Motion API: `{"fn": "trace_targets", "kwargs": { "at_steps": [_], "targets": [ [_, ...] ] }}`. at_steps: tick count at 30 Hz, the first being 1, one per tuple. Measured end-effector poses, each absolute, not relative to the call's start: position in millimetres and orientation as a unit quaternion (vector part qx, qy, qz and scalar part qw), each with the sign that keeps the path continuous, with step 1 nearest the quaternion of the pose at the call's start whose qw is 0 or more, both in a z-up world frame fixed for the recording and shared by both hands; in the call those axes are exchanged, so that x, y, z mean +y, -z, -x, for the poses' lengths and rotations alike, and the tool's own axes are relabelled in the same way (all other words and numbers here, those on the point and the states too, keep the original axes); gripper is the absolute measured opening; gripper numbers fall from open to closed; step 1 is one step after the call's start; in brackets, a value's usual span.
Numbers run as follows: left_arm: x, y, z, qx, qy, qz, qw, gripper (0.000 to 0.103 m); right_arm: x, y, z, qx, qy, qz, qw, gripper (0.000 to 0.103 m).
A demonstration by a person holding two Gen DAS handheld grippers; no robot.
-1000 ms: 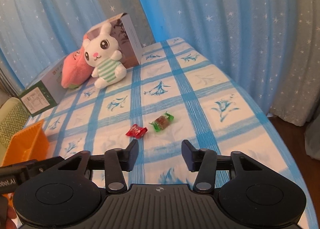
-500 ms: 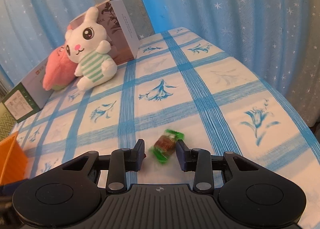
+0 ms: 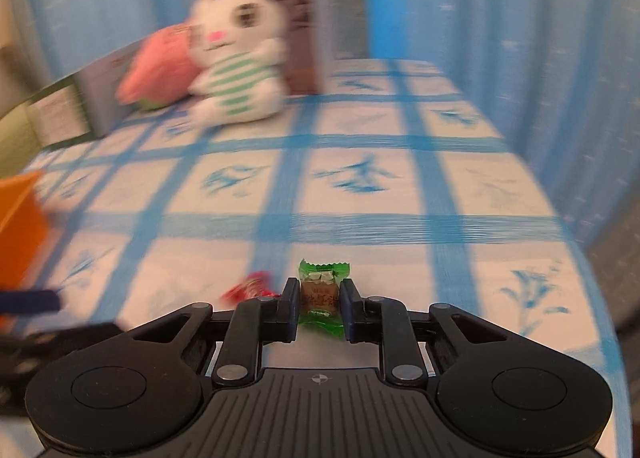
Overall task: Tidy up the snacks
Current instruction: 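Grasp the green-wrapped candy with the right gripper while the left grasps the small red candy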
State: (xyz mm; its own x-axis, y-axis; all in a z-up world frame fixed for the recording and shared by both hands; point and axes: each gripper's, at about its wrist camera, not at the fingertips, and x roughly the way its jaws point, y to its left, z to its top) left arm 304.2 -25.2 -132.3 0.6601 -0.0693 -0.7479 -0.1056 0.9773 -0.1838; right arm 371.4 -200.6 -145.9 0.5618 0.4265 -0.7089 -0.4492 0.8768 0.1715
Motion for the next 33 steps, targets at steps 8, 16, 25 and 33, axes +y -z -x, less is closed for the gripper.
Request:
{"fn": "trace_targets", "kwargs": {
  "at_steps": [8,16,25,33],
  "targets": [
    [-35.2,138.3,-311.1,0.416,0.013,0.096,0.904,0.088,-215.4,140.4,-349.1,0.397,-0.283,-0.017,0.873,0.021],
    [-67.1,137.9,-336.2,0.384,0.097,0.013,0.918,0.069,-251.4,134.6,-343.7,0.407,-0.218,-0.05,0.886,0.021],
    [-84.6,146.7,-357.0,0.407,0.171,-0.056,0.895,0.03,-266.4,133.1,-337.7,0.418,-0.191,-0.074,0.885,0.021],
    [-86.5,147.3,-352.7,0.417,0.175,-0.078,0.888,0.017,-268.0,132.0,-333.8,0.423,-0.187,-0.08,0.883,0.021]
  ]
}}
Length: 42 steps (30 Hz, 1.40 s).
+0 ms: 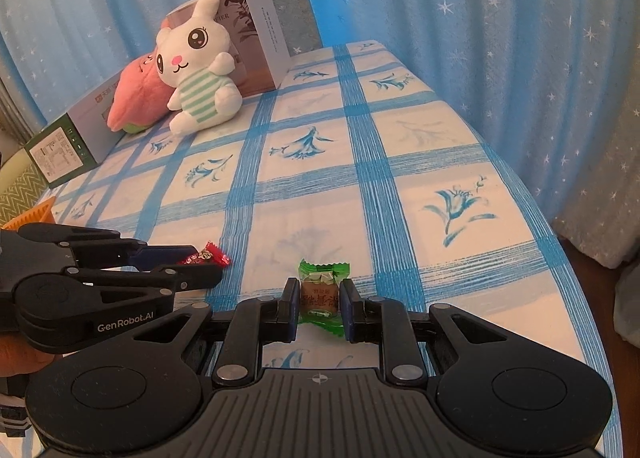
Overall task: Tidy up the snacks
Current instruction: 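Grasp the green-wrapped candy with the right gripper while the left grasps the small red candy, then carry both small candies over the orange tray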
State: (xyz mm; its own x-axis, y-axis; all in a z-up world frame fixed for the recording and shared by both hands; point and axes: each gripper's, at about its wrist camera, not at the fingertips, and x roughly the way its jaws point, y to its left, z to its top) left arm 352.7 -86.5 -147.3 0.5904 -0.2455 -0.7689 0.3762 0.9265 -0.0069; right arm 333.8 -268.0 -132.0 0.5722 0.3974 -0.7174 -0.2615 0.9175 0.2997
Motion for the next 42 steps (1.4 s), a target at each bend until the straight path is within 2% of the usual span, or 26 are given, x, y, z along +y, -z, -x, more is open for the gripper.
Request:
{"fn": "trace_targets", "kwargs": {
  "at_steps": [9,17,30,42],
  "targets": [
    [-81.6,135.6,-323.3,0.425,0.143,-0.029,0.893,0.015,-269.2,117.5,-321.8,0.426,-0.182,-0.085,0.882,0.021],
    [-73.3,101.3,-275.6,0.414,0.114,0.011,0.903,0.015,-264.3,86.2,-293.3,0.426,-0.186,-0.084,0.881,0.021],
    [-41.4,45.5,-188.0,0.393,0.068,0.042,0.916,0.015,-244.9,23.9,-209.7,0.398,-0.192,-0.067,0.895,0.021],
    [-3.5,4.1,-111.5,0.369,0.04,0.054,0.927,0.015,-207.6,-11.3,-133.7,0.378,-0.213,-0.054,0.899,0.021]
  ]
}}
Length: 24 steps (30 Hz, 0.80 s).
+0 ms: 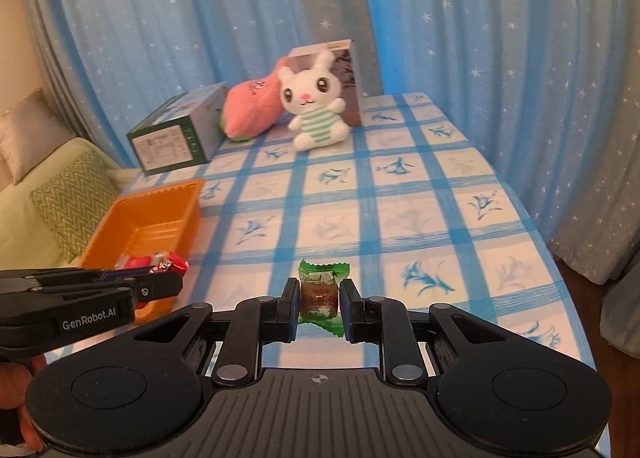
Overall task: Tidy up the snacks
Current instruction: 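Carry both small candies over the orange tray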
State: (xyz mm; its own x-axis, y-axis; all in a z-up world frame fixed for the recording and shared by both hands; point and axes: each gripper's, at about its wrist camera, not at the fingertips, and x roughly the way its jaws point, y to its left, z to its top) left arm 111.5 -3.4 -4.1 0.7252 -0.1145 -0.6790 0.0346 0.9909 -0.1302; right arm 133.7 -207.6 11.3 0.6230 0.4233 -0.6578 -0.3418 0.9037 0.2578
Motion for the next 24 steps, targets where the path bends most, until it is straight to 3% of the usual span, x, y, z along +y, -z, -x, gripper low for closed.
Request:
{"fn": "trace_targets", "kwargs": {
  "at_steps": [24],
  "targets": [
    [85.1,-23.2,-25.1,0.343,-0.04,0.078,0.935,0.015,-122.8,-27.6,-78.4,0.365,-0.285,-0.014,0.886,0.021]
  ]
}}
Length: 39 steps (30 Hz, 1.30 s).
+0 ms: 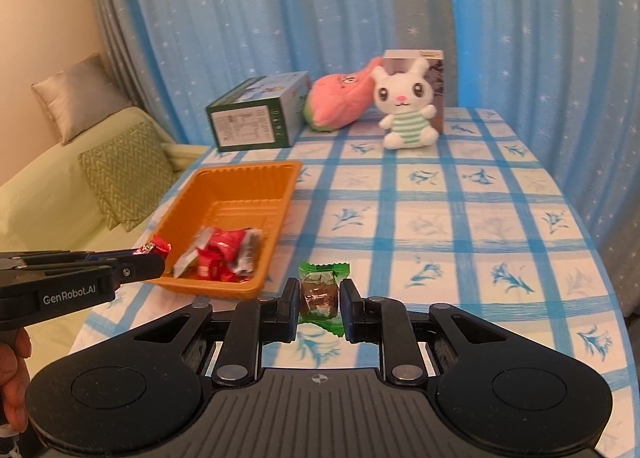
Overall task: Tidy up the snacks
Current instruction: 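Carry both small candies over the orange tray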
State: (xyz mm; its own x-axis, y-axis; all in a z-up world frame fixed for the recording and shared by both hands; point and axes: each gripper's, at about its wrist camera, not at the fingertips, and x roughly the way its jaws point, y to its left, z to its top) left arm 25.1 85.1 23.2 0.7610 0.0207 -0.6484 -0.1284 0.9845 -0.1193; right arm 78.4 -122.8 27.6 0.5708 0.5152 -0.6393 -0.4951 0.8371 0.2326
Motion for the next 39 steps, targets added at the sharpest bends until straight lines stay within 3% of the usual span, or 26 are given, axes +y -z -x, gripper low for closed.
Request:
{"fn": "trace_targets", "kwargs": {
  "at_steps": [39],
  "targets": [
    [155.7,-14.0,-31.0,0.349,-0.087,0.096,0.928,0.015,-22.5,-4.5,-103.0,0.382,-0.346,0.022,0.857,0.021]
  ]
}}
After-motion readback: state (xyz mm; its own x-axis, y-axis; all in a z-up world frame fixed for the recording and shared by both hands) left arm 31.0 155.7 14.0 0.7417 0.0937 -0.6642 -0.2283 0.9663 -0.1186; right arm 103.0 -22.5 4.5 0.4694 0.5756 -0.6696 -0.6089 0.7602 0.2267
